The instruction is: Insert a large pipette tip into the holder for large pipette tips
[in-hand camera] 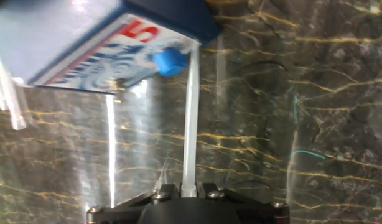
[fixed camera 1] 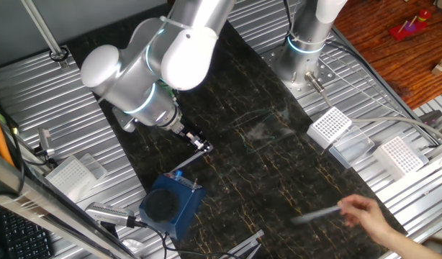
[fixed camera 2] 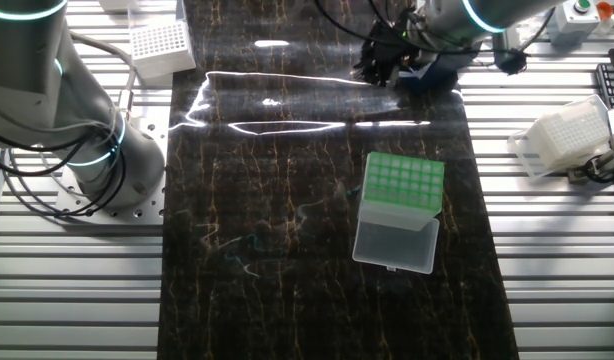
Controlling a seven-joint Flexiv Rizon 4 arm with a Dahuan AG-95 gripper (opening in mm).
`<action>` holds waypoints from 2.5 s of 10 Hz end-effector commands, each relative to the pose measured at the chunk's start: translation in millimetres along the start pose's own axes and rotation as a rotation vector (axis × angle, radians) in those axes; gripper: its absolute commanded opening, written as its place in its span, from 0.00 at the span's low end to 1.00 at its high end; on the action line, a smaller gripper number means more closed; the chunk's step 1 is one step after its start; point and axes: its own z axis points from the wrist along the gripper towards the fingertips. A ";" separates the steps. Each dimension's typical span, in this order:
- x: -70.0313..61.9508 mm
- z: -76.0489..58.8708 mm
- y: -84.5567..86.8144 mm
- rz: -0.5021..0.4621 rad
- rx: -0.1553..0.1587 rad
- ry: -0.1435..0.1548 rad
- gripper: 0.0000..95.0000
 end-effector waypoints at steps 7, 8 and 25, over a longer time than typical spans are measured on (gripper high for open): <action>6.4 10.1 -16.6 -0.049 0.129 -0.171 0.00; 8.5 13.4 -21.9 -0.050 0.128 -0.189 0.00; 18.6 21.7 -39.2 -0.044 0.136 -0.221 0.00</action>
